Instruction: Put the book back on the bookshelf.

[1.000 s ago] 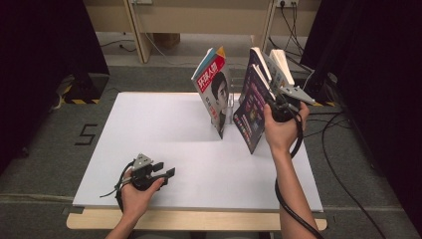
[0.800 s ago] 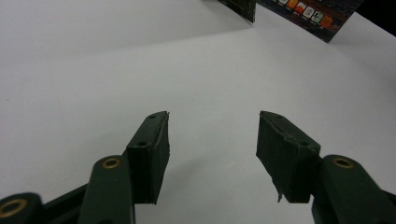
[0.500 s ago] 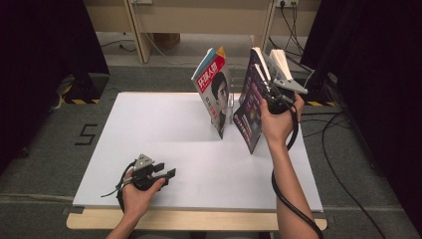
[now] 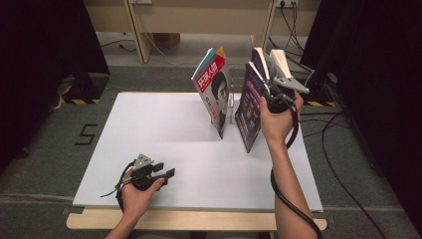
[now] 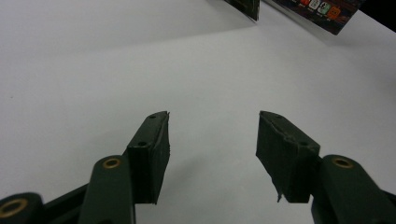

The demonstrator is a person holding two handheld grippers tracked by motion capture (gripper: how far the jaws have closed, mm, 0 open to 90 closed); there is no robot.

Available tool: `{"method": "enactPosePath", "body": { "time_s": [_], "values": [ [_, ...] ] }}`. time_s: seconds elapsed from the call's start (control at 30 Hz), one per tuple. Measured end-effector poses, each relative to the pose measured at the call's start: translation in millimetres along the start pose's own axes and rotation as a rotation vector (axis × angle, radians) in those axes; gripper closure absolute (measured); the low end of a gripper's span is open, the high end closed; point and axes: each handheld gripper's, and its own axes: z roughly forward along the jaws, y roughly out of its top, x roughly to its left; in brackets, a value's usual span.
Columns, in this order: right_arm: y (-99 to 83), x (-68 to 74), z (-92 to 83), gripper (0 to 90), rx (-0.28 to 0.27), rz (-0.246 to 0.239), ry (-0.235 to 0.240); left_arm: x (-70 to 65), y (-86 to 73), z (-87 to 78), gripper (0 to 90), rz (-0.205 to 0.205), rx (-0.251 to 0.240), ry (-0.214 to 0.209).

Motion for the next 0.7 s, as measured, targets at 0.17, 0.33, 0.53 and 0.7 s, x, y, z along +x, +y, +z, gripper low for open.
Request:
{"method": "enactPosePath", "body": {
  "time_s": [0.17, 0.33, 0.53, 0.7],
  "values": [
    [0.8, 4.2, 1.7, 84.4, -0.022, -0.005, -0.012, 0.4, -0.3, -0.6, 43.6, 0.001, 0.002, 0.000],
    [4.3, 6.4, 0.9, 84.3, -0.039, 0.000, -0.011, 0.1, -0.4, 0.7, 43.6, 0.000, 0.006, 0.000],
    [8.0, 10.3, 5.2, 84.3, -0.044, -0.005, -0.021, 1.2, -0.4, -0.5, 43.7, -0.003, -0.001, 0.003],
    [10.0, 11.9, 8.3, 84.3, -0.054, 0.001, -0.017, 1.4, -1.2, 0.7, 43.7, -0.001, 0.003, 0.006]
  ]
}}
